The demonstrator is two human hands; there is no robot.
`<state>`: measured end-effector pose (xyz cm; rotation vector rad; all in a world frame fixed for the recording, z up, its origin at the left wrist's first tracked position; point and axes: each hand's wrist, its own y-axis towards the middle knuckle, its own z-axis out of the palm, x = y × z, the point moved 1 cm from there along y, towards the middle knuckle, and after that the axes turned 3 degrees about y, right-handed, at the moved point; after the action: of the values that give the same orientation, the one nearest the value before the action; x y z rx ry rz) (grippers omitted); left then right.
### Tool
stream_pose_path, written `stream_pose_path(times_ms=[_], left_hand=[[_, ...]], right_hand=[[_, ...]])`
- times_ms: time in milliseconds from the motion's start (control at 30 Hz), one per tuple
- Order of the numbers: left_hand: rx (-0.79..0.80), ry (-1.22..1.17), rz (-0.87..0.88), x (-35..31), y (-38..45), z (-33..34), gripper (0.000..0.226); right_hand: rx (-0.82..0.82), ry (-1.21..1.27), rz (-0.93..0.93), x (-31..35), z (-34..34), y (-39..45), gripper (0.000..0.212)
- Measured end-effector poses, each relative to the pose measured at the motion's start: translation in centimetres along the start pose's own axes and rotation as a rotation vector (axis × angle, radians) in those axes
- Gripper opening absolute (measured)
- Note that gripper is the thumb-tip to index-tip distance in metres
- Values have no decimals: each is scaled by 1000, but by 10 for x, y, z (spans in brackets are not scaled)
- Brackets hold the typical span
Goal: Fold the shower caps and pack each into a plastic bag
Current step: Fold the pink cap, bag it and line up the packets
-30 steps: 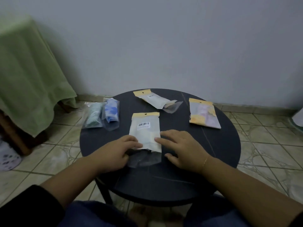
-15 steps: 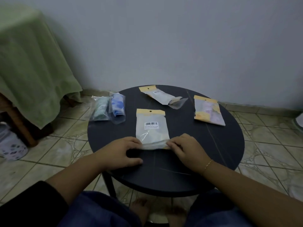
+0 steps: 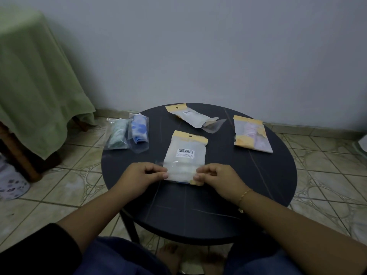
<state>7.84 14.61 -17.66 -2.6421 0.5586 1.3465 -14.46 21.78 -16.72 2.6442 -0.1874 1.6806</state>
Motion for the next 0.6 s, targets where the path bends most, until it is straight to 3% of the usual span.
stream_pose_path(times_ms=[100, 200, 367, 500, 600], left_hand=[[51, -2, -44, 3, -1, -6, 13], [118, 183, 25, 1, -4, -12, 18], [140, 330, 114, 3, -5, -15, 31], [133, 176, 5, -2, -4, -14, 19], [110, 63, -98, -3, -1, -11, 11]], right_hand=[[98, -111, -10, 1, -5, -3, 21], [79, -333, -123, 0, -6, -4, 12], [132, -501, -304, -13, -7, 0, 6], [87, -479, -208, -13, -8, 1, 8], [54, -461, -137, -14, -4, 3, 25]])
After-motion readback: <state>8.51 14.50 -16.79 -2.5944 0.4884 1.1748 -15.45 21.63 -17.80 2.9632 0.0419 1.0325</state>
